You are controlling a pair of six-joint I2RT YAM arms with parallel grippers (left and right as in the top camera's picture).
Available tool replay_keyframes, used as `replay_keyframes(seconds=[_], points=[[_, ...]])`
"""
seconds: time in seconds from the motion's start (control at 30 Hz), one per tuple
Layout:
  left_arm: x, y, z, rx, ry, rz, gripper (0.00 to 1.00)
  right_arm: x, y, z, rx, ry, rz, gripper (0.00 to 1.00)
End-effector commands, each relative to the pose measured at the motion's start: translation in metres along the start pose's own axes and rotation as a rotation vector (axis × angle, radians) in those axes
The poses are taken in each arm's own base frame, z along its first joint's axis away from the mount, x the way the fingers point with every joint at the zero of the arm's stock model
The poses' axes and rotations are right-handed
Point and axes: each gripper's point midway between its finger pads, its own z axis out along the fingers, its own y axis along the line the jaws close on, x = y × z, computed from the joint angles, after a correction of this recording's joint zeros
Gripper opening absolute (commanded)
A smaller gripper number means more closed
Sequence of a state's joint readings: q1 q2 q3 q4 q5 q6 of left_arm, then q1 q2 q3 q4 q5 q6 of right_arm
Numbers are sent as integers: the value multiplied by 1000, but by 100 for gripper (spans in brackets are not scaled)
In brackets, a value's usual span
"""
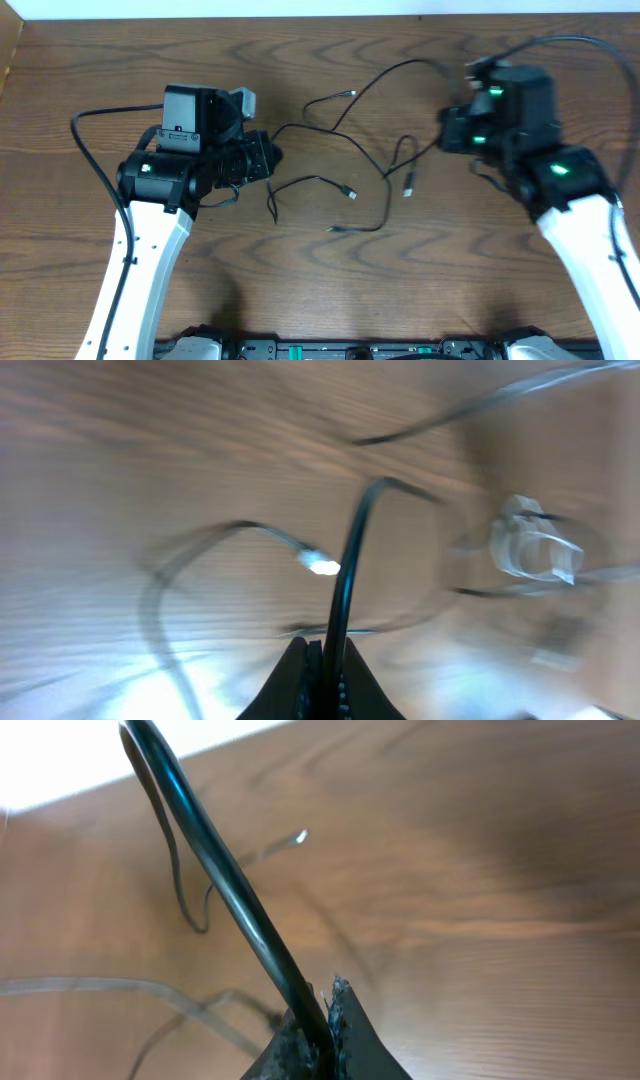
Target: Untangle cables
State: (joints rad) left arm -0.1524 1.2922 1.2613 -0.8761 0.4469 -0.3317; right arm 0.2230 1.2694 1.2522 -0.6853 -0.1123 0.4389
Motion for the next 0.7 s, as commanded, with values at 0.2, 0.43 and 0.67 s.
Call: replay_keyframes(seconds=[0.2,0.43,0.67], points=[[-27,106,-41,-579,-233,-174,7,-64,-119,-110,292,-370,263,1],[-37,147,-66,-659,-306,-323,8,-61,-181,-134,429,-408,425,1],[-39,188,-93,-723,-358,-455,7,-80,-218,-134,434,-475,508,1]])
